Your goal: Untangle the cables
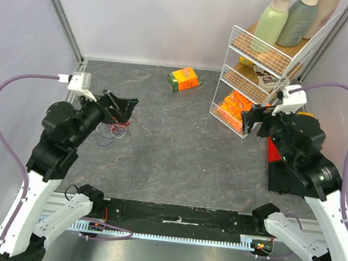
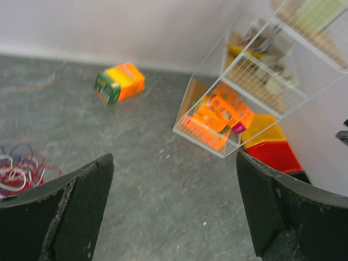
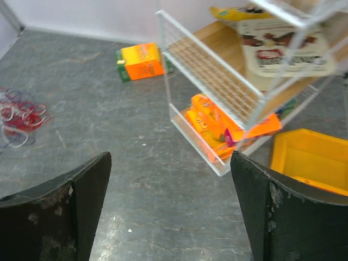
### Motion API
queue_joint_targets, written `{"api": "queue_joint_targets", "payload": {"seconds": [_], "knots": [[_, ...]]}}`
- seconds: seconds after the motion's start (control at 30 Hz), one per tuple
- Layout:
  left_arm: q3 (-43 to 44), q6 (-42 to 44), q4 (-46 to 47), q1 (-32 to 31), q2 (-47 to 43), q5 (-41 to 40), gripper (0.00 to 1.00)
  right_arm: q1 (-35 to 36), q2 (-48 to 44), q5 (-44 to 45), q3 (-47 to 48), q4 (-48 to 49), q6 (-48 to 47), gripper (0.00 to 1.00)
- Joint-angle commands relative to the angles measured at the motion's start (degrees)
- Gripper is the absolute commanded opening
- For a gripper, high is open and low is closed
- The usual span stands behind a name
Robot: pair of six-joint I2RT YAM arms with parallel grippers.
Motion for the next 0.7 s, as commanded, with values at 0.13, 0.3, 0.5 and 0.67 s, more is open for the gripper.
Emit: {"api": "queue_joint_targets", "payload": {"seconds": [0.13,0.3,0.5,0.67], "knots": [[-5.73,-4.78,-9.95,0.34,7.63,-11.43,0.99,18.66,10.99,-0.71,-1.89,6.4,2.82,0.98],[-10.21,-7.94,-11.8,1.3,16.24,-17.42,0.99,29.07,16.7,0.02,-5.76,12.82,6.24,0.98],[-21.36,-18.64,-5.31,24.64,19.95,-3.53,0.98,29.34,13.73,-2.71,-13.4,18.1,9.76,0.98],[-26.13,-24.02,1.55,27.41,17.23,-9.94,0.95,29.34,10.12,-2.09,-17.1,18.11,9.77,0.98]]}}
